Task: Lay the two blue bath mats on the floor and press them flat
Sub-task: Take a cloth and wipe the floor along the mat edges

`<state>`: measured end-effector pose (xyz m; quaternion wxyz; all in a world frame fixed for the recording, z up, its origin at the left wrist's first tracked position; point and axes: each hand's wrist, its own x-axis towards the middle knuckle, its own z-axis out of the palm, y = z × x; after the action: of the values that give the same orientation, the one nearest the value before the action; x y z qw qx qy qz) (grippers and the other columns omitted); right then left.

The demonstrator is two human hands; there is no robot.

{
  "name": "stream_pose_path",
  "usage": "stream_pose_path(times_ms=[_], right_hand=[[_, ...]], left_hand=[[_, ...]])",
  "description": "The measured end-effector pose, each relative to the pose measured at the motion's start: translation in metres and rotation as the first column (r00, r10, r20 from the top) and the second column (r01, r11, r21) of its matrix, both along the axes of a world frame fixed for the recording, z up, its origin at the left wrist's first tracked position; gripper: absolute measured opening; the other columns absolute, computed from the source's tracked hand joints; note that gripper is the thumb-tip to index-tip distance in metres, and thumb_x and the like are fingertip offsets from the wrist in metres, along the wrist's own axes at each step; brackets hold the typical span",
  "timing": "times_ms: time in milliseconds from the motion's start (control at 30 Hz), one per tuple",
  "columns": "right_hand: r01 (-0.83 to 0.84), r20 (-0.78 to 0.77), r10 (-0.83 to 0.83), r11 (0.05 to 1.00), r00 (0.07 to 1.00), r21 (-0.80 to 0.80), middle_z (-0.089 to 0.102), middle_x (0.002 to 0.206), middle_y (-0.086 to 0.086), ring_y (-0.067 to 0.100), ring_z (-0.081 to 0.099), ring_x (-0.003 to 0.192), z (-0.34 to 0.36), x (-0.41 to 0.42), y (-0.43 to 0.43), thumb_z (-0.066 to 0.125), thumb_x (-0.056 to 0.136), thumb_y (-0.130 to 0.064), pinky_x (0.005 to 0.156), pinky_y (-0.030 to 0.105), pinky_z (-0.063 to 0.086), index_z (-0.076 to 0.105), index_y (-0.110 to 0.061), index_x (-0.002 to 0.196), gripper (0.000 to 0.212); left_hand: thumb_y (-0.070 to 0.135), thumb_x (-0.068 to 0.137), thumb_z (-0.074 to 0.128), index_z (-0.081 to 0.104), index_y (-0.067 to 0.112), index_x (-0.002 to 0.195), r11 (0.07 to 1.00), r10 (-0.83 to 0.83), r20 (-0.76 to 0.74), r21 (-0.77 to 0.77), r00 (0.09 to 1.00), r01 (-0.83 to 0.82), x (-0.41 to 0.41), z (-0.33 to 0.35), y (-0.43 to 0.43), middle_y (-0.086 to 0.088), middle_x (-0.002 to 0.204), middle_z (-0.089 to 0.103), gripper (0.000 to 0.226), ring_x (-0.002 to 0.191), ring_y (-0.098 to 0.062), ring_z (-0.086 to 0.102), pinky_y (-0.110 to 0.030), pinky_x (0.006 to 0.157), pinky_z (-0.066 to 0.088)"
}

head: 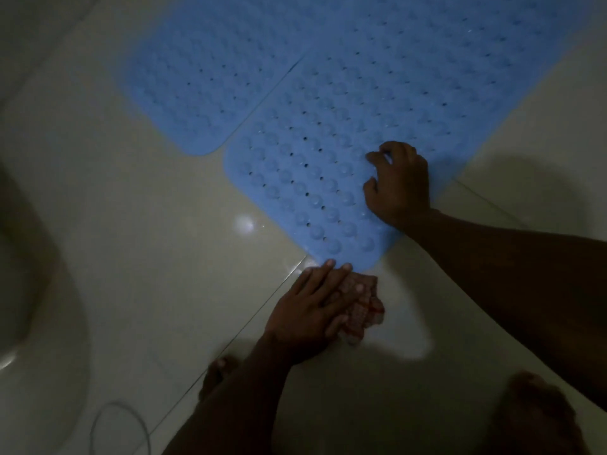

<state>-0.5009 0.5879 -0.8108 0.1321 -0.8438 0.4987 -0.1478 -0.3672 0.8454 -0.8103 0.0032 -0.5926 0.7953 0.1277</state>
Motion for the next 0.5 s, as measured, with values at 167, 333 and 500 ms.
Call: stream_pose_path(times_ms=[167,333,500], right_hand=[[-0.035,0.007,0.035,0.999,0.999,-0.001,0.061,0.125,0.018,0.04,0.055,0.119,0.001,0.024,0.031,0.051,0.07,-0.023,0.095,0.048,0.045,0.068,-0.009,0.114,0.05],[-0.074,0.009,0.073,0.995,0.997,0.073,0.058,0.13,0.017,0.039,0.053,0.122,-0.001,0.049,0.055,0.056,0.073,-0.027,0.098,0.048,0.044,0.066,-0.012,0.121,0.051],[-0.045,-0.074,0.046,0.999,0.996,0.017,0.058,0.123,0.011,0.037,0.056,0.109,0.002,0.053,0.057,0.059,0.076,-0.028,0.087,0.045,0.046,0.064,-0.017,0.12,0.046]], left_hand=[[0.045,0.105,0.036,0.038,0.032,0.156,0.975,0.221,0.047,-0.025,0.974,-0.22,0.037,0.002,0.024,-0.004,0.167,0.027,0.053,0.154,-0.029,0.024,-0.051,0.119,0.03],[0.047,0.102,0.032,0.035,0.034,0.157,0.909,0.414,0.088,0.003,0.906,-0.416,0.071,0.0,0.002,-0.003,0.168,0.024,0.057,0.155,-0.029,0.022,-0.052,0.12,0.025],[0.048,0.101,0.026,0.032,0.034,0.158,0.897,0.437,0.104,0.027,0.893,-0.442,0.095,-0.001,-0.016,-0.003,0.17,0.018,0.059,0.156,-0.031,0.017,-0.054,0.123,0.019]])
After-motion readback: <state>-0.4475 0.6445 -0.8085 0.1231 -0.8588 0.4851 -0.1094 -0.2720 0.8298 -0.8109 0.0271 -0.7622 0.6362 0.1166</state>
